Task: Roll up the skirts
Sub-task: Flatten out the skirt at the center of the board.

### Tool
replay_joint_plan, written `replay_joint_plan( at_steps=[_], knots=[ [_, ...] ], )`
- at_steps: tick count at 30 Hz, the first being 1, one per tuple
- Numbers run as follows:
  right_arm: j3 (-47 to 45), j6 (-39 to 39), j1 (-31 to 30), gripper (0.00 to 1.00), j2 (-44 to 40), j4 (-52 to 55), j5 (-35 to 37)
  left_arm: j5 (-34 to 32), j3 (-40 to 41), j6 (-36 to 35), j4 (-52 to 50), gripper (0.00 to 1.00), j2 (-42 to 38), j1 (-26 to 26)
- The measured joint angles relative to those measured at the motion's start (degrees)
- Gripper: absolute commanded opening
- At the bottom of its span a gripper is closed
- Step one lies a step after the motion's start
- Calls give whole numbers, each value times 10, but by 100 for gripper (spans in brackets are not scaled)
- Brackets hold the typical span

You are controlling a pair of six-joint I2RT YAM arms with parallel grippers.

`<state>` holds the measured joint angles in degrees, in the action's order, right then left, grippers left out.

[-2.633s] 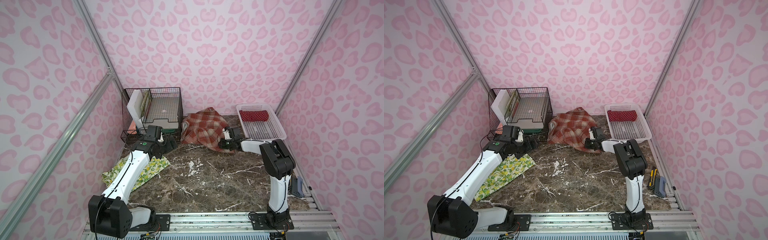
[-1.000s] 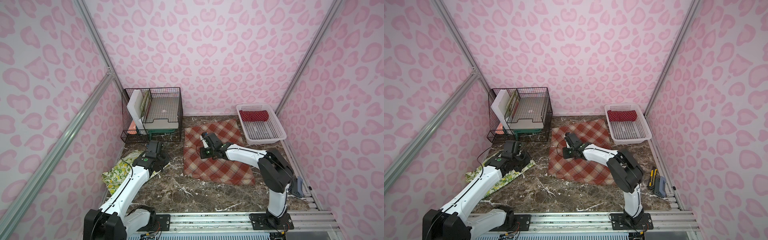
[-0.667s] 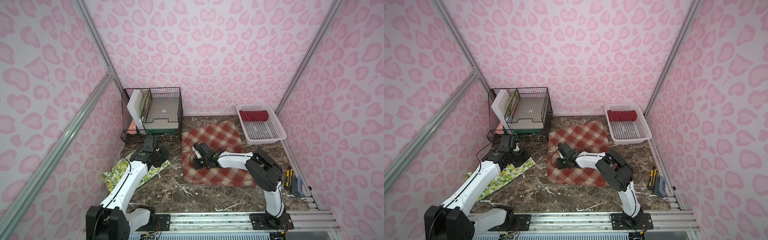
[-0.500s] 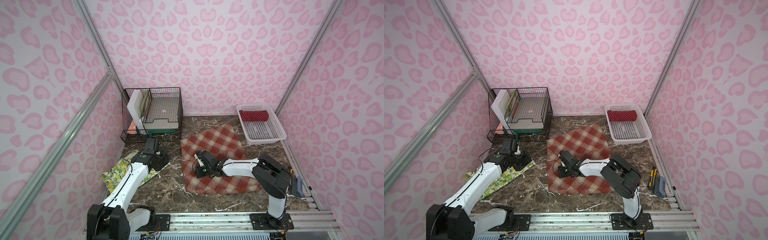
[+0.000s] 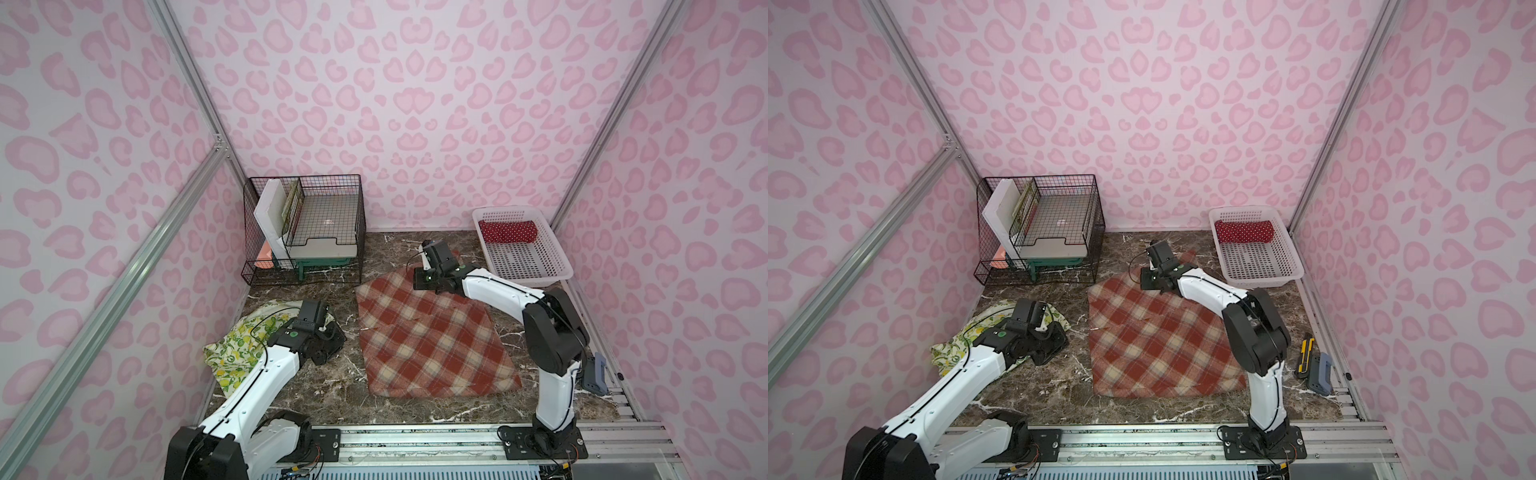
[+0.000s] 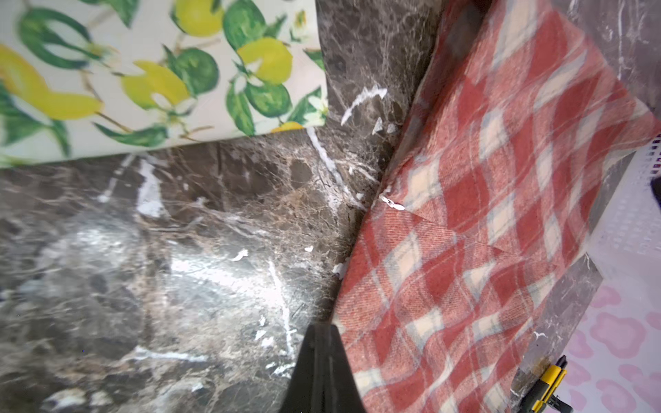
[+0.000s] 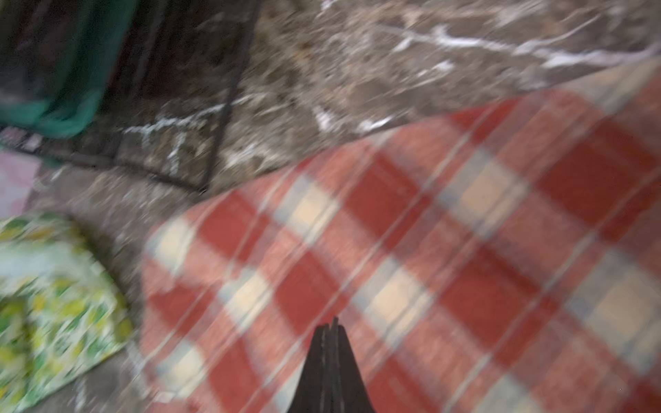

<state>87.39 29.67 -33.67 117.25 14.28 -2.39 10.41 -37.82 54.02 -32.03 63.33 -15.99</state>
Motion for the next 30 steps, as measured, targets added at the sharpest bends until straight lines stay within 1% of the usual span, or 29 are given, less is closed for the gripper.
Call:
replay_joint_plan(
  at_steps=[3, 5, 6, 9, 13, 17, 20, 22, 25, 28, 30],
  knots=[
    [27, -9, 40, 0, 57, 13, 4, -5, -20, 13, 25, 10, 51, -50],
    [12, -10, 56, 0, 68, 19, 10, -7, -37, 14, 38, 10, 77, -81],
    [-10, -9, 60, 0, 66, 12, 8, -10, -45, 14, 48, 10, 89, -99],
    [-101, -6, 61, 0, 21, -47, 3, -21, -46, 24, 75, 11, 112, -140],
    [-244, 17, 64, 0, -64, -111, 2, -25, -19, 38, 97, 10, 134, -164],
    [-301, 23, 68, 0, -98, -149, -3, -28, 26, 50, 96, 12, 118, -174],
    [-277, 19, 77, 0, -89, -132, -10, -38, 44, 59, 65, 19, 70, -175],
    [-234, 12, 83, 0, -66, -105, -15, -53, 41, 59, 36, 28, 22, -176],
    [-142, -2, 87, 0, -4, -76, -27, -86, 37, 61, -6, 30, -46, -177],
    [-44, -9, 88, 0, 66, -64, -45, -112, 38, 70, -41, 30, -85, -176],
    [2, -12, 88, 0, 103, -71, -56, -118, 41, 74, -54, 31, -93, -176]
  ],
)
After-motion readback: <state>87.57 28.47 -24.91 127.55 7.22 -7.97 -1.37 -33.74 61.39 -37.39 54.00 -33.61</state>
